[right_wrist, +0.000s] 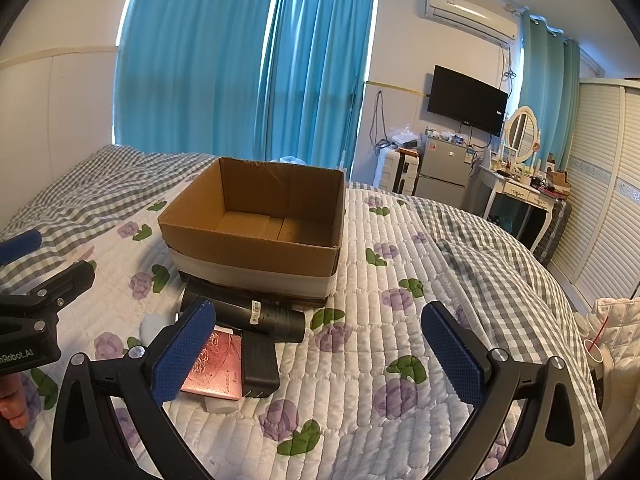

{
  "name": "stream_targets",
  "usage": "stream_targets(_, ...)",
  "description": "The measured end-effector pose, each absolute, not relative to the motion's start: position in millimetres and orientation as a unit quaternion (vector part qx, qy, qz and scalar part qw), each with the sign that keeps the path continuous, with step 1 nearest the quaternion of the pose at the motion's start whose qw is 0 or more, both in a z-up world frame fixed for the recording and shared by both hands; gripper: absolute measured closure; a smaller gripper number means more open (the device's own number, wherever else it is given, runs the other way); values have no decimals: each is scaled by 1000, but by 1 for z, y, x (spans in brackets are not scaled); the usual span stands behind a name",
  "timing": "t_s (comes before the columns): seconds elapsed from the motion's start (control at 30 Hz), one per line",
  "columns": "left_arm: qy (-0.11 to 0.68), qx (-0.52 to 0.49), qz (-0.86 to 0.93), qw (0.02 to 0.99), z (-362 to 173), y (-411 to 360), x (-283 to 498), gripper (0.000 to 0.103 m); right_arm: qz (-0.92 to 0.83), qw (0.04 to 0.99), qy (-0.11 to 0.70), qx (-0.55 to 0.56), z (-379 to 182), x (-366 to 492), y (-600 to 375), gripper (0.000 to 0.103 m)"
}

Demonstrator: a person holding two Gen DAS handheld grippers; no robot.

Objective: Organize rigid objects

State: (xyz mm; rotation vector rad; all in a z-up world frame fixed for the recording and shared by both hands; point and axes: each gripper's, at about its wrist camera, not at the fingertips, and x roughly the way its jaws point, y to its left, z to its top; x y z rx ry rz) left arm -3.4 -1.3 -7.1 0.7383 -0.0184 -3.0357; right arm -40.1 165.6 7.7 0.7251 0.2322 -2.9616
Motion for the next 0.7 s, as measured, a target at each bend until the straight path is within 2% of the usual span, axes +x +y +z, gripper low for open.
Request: stream_targets(0.7,-6,237,-971,9,-7,-2,-3,0,-967,43,79,240,7,-40,164,0)
